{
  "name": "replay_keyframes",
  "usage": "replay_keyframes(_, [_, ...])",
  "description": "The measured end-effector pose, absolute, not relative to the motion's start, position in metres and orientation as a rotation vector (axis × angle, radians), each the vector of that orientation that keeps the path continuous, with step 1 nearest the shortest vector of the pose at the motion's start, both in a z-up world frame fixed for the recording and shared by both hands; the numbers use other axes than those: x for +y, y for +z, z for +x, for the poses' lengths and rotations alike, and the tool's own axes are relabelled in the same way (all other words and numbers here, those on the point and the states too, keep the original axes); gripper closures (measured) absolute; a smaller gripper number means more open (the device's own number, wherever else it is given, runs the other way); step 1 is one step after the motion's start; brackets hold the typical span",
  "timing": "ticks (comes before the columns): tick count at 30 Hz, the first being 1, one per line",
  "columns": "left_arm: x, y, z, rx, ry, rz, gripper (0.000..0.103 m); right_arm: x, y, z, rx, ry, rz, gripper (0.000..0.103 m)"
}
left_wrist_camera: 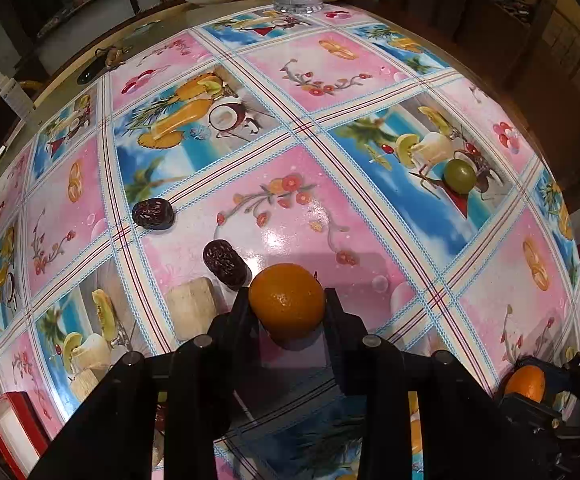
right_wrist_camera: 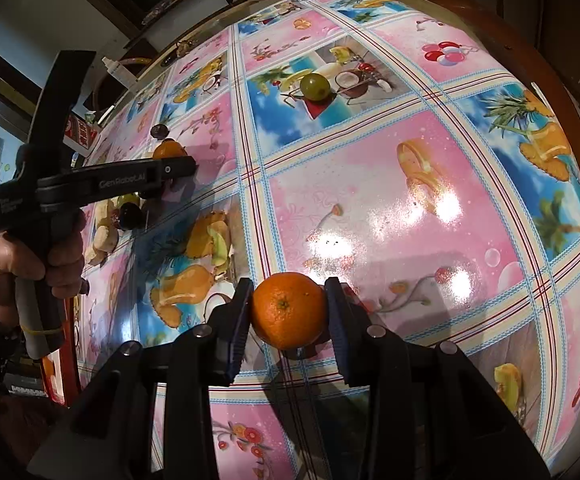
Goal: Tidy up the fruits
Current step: 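Grasp an orange with the right tool while the left tool grasps another orange, then carry both oranges over the red-rimmed tray and open both tools to drop them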
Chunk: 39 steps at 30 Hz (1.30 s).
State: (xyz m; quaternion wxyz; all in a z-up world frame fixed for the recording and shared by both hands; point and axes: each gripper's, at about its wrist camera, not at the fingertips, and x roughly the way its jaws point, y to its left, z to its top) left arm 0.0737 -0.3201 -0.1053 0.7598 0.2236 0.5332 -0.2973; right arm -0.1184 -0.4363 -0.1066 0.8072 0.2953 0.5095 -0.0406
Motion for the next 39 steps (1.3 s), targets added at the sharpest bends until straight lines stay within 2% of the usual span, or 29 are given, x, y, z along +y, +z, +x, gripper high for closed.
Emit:
replay_keyframes(8, [-0.272,-0.067,0.053,1.107,-0.628,0.396,0.07,-0.42,-0.087,-0.114,1.07,-0.041,0.582,0.065])
replay_keyframes(12, [-0.193,-0.034,0.021,1.076,-0.54,0.293,0.07,-0.395,-0.07,-0.104,1.047,0.025,0.53,0.065])
replay_keyframes(18, [-0.064,-0.012,-0.024,1.062,-0.26,0.228,0.07,-0.326,-0.05,-0.073,1.027,0.189,0.433,0.065])
replay_keyframes(26, [0.046,-0.031,-0.047,1.11,-0.034,0.117,0.07,-0.192,-0.033,-0.027,1.031,0.453,0.291,0.065])
replay_keyframes(31, [0.066,-0.049,-0.055,1.122,-0.016,0.1,0.07,-0.106,-0.033,-0.004,1.048,0.582,0.21,0.065])
replay_keyframes(39, [0.084,-0.068,-0.059,1.156,-0.033,0.055,0.069,-0.028,-0.054,0.011,1.144,0.622,0.162,0.064])
